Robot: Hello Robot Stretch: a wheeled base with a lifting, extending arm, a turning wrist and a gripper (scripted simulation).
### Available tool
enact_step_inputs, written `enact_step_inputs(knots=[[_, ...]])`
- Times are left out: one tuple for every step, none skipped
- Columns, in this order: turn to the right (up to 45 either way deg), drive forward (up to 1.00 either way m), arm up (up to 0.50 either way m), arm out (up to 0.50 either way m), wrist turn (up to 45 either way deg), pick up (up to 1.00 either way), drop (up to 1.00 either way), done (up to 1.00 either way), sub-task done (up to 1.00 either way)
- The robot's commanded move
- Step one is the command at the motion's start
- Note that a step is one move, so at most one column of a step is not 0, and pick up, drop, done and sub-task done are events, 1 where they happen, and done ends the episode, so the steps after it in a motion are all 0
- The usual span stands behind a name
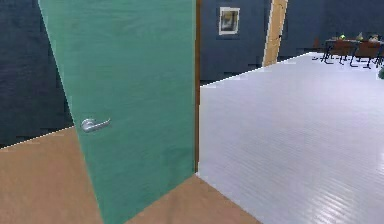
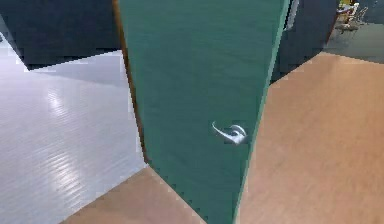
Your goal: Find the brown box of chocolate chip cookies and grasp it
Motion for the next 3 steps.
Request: enact_step_inputs(knots=[[27.0,0.00,0.00,0.00,0.0,0.00,0.00,0.00,0.00],[0.0,1.00,0.00,0.00,0.0,0.00,0.00,0.00,0.00],[0.0,1.00,0.00,0.00,0.0,0.00,0.00,0.00,0.00]])
